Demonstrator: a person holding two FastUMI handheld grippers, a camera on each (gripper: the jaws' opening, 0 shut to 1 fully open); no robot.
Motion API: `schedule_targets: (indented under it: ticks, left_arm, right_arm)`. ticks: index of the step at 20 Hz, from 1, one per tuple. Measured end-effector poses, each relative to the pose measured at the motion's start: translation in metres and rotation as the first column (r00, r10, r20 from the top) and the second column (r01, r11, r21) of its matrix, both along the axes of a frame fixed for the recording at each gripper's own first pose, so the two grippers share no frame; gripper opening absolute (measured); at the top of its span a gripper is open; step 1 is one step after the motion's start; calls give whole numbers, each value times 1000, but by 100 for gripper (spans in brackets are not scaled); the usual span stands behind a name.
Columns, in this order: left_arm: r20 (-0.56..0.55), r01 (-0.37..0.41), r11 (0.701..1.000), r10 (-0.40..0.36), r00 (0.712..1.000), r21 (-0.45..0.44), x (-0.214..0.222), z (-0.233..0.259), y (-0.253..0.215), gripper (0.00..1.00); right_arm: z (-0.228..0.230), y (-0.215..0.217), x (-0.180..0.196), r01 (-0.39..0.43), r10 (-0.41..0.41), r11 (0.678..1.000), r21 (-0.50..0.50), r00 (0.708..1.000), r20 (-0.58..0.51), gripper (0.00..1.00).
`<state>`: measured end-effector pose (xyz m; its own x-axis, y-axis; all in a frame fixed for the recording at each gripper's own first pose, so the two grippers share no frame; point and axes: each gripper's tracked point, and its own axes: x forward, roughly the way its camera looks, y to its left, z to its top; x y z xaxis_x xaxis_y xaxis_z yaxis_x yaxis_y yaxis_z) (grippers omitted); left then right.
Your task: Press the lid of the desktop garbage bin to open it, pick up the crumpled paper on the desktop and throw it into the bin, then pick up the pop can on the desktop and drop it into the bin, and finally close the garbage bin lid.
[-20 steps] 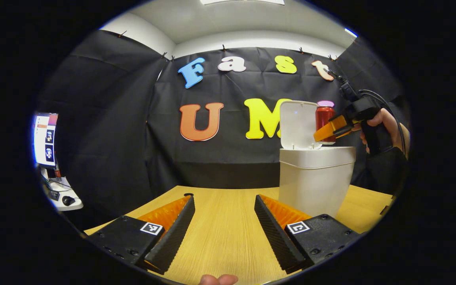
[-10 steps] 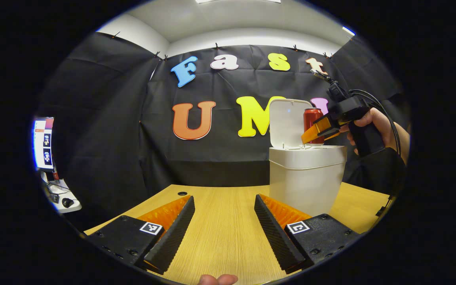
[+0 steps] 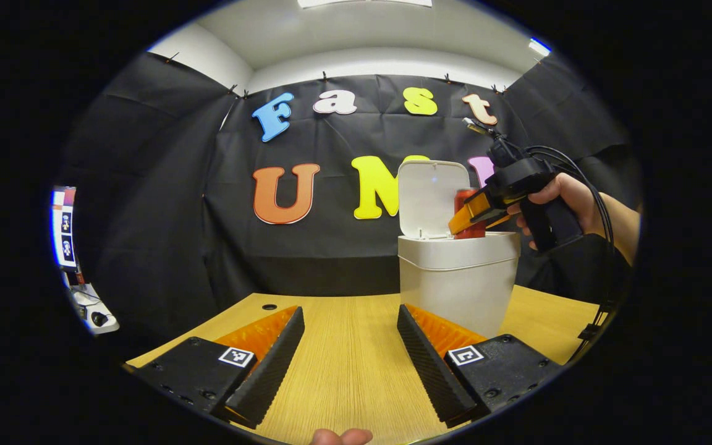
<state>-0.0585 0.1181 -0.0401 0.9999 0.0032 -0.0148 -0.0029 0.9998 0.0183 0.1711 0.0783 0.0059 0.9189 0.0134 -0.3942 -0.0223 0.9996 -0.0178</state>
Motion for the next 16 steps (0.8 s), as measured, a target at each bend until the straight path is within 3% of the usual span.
schedule_targets:
  ticks: [9, 16]
  left_arm:
    - [-4, -13, 1000, 13, 1000, -4, -4, 1, 11, 98]
    - [1, -2, 1000, 2, 1000, -30, -8, 7, 14, 98]
  right_arm:
    - [28, 19, -10, -13, 14, 1000, -19, 999, 44, 86]
    - [107, 27, -7, -4, 5, 1000, -4, 985, 172, 84]
